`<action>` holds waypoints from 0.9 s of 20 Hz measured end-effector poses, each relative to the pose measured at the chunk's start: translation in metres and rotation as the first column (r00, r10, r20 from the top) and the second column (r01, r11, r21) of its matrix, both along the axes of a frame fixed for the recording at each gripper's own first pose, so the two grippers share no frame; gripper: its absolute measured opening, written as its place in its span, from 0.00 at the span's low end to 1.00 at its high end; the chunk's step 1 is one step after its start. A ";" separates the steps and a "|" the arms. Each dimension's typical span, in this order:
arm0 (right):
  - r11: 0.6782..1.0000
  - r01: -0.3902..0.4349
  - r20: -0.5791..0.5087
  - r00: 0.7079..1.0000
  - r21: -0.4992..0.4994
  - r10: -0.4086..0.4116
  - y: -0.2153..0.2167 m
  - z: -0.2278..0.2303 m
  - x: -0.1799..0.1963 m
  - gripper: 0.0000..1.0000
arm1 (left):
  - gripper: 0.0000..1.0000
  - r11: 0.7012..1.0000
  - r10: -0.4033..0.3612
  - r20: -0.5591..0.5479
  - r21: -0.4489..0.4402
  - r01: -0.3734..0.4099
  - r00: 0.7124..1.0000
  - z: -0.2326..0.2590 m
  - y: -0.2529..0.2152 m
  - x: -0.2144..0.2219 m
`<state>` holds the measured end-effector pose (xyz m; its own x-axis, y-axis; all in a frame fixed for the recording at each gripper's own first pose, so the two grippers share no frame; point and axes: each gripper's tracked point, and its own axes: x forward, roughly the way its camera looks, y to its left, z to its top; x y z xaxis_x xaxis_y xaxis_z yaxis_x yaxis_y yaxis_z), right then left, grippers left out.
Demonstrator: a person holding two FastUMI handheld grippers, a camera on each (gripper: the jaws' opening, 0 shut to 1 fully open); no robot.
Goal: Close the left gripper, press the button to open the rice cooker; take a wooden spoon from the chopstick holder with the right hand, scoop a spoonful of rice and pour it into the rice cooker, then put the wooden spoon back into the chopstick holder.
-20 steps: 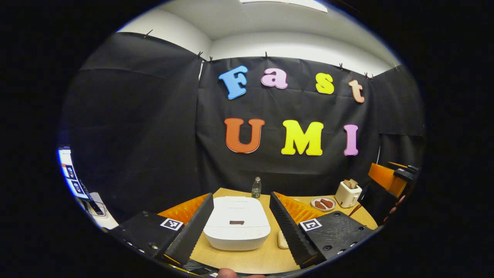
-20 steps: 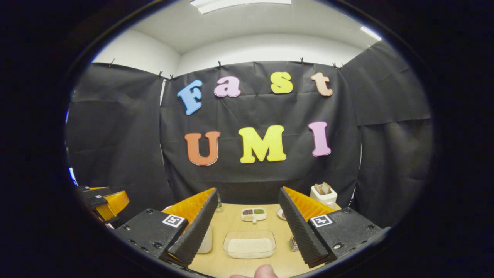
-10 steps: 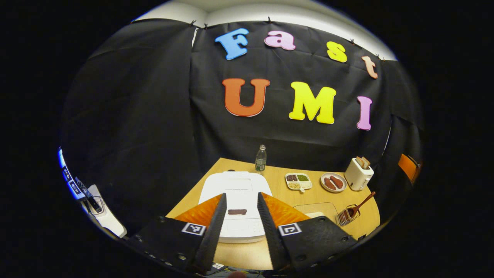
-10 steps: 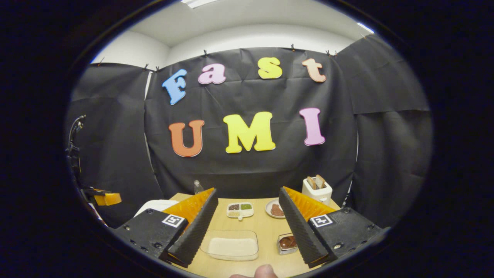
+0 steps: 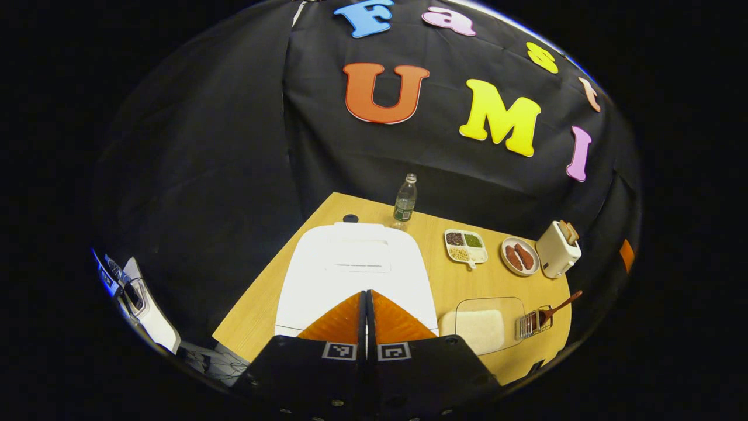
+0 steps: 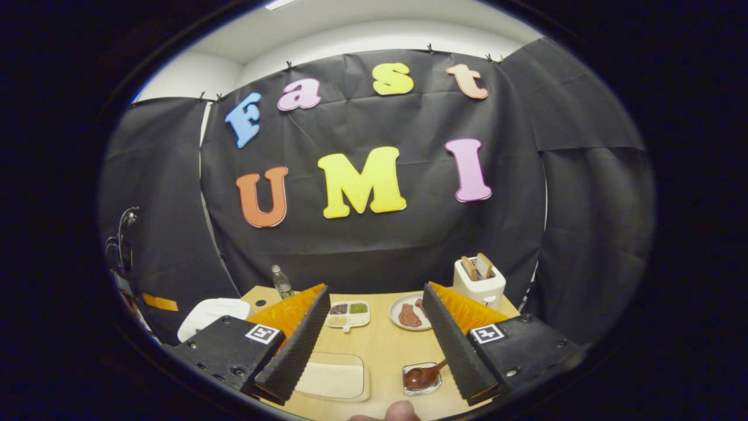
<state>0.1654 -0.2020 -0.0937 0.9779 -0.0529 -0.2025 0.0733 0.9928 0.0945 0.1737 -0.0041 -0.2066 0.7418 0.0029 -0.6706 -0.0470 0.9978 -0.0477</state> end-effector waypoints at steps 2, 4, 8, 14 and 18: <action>1.000 0.006 -0.012 1.000 0.013 -0.006 -0.001 -0.005 0.002 1.00 | 0.00 0.999 0.000 -0.072 -0.053 -0.004 0.997 -0.017 -0.004 -0.001; 1.000 0.000 -0.020 1.000 0.014 0.001 0.000 -0.009 0.004 1.00 | 0.00 0.997 0.013 -0.123 -0.080 -0.023 0.992 -0.032 -0.001 0.000; 0.999 0.032 -0.024 0.999 -0.010 -0.032 -0.019 -0.015 0.002 0.98 | 0.00 0.989 0.047 -0.216 -0.124 -0.075 0.975 -0.063 0.003 -0.002; 0.998 0.058 -0.059 0.997 0.011 -0.058 -0.029 -0.028 -0.003 1.00 | 0.00 0.988 0.051 -0.251 -0.126 -0.084 0.967 -0.071 0.007 -0.007; 0.998 0.054 -0.054 0.997 0.015 -0.054 -0.025 -0.029 -0.007 1.00 | 0.00 0.985 0.074 -0.259 -0.134 -0.112 0.963 -0.077 0.007 -0.008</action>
<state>0.1581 -0.2269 -0.1225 0.9614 -0.1016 -0.2558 0.1321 0.9857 0.1049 0.1655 0.0030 -0.2839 0.5498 -0.0485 -0.8339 -0.1683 0.9714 -0.1675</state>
